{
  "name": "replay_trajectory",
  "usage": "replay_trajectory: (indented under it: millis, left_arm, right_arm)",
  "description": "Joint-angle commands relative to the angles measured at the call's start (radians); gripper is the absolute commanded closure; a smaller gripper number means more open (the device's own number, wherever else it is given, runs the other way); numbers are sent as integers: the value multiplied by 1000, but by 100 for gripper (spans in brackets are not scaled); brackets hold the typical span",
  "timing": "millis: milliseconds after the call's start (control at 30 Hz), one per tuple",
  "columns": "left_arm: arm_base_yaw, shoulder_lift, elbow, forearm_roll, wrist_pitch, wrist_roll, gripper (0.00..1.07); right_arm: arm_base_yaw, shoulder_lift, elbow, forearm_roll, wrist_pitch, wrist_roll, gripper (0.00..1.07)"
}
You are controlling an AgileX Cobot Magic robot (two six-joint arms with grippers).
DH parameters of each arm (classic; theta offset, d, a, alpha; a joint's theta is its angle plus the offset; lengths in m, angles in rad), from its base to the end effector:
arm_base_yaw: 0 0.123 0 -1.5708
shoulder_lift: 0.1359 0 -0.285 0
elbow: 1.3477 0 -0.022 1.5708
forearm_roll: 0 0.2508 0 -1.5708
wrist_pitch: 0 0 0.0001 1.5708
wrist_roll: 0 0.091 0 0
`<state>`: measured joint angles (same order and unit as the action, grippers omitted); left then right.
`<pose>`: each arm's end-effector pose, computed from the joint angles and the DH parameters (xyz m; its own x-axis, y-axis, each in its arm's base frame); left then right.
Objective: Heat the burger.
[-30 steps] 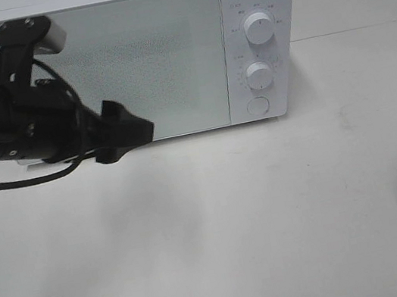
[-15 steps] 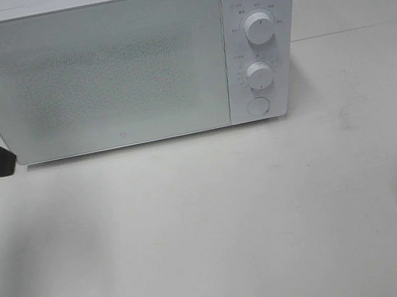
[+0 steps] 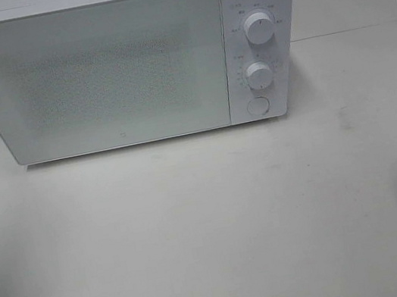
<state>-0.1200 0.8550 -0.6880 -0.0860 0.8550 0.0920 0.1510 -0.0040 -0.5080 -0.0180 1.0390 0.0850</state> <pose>0.1478 -0.0238 0.2903 -0.7915 0.1311 -0.5969 0.1860 0.9821 -0.0309 -0.0053 -0.0022 0.2813 -0.4300 0.0112 -0.9028 -0.1042 0.9926 0.0620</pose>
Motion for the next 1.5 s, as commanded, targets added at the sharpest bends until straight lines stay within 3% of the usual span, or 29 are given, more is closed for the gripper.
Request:
replay_trajectory:
  millis: [33,67,133,333,467,933,1133,1267,1500]
  left_arm:
    - [2,-111,39,34,87,-49,28]
    - [2,-111,39,34,87,-49,28]
    - [2,-261,87,72,157,-72,28]
    - [2,-391,122,95,191,-67,28]
    - [2,-527,185,94,191,-36,29]
    - [2,-703,189,86,180,-42,29]
    - [2,-797,189,44,182,-92,29]
    - [7,-865,189,41,182,-92,29]
    - [102,-886,189,34,182,-92,29]
  right_arm:
    - [-8,-26,1,2,-1,-15,32]
    - [-8,-26,1,2,-1,-15,32]
    - [-8,-26,1,2,-1,-15,32]
    - [-8,-26,1,2,-1,-15,32]
    - [-8,-26,1,2,-1,-15,32]
    - [-8,-26,1,2,-1,-15,32]
    - [-8,-26,1,2,-1,-15,32]
    - [-8,-26,1,2,-1,-15,32]
    - [-8,-25,1,2,-1,-15,32]
